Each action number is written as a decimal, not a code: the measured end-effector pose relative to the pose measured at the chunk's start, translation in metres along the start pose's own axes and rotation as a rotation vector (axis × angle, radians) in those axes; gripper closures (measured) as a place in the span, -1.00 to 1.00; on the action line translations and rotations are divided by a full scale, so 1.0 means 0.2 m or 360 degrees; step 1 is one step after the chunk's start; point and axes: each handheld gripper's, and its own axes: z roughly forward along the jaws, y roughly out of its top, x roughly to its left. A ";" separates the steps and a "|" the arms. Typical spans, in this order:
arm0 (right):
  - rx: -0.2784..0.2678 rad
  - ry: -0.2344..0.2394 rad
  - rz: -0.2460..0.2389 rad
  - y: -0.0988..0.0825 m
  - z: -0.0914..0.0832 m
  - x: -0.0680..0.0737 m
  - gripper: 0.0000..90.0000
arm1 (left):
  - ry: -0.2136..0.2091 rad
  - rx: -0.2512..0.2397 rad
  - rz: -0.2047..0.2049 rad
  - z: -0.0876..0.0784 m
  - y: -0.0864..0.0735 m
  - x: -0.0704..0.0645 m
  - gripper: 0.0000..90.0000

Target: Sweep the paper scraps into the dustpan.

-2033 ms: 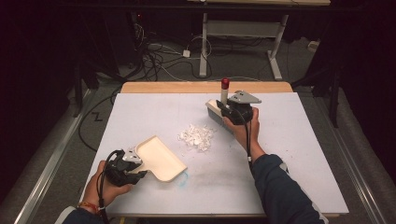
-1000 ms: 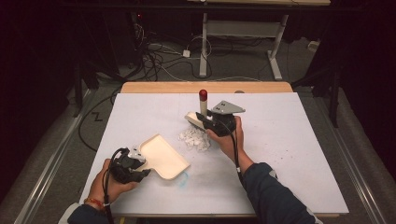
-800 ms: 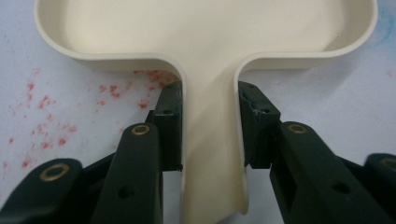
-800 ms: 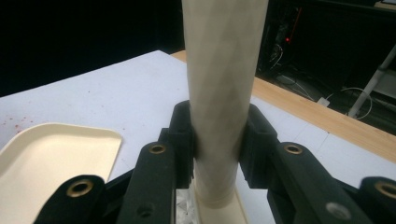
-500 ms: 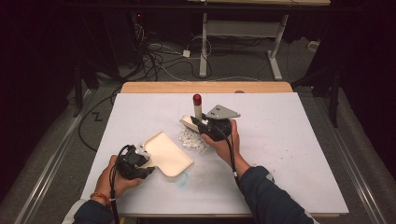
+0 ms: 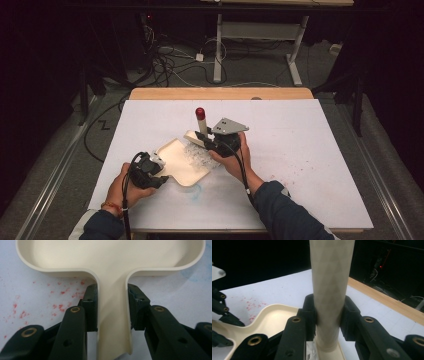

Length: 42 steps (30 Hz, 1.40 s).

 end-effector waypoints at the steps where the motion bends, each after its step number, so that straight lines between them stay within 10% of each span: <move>1: 0.0005 0.0004 -0.0007 0.00 0.00 0.01 0.57 | -0.0003 -0.0001 -0.0001 0.00 0.00 0.00 0.41; 22: -0.0084 0.0098 -0.0038 0.10 -0.01 0.07 0.58 | -0.0010 0.0021 0.0019 0.02 0.00 -0.03 0.41; 35: -0.0135 -0.0015 -0.0030 0.15 -0.25 -0.04 0.58 | -0.0002 0.0024 0.0028 0.00 -0.04 -0.05 0.41; 42: -0.0021 -0.0085 -0.0041 0.04 -0.36 -0.04 0.58 | 0.0013 0.0040 0.0031 0.01 -0.04 -0.06 0.41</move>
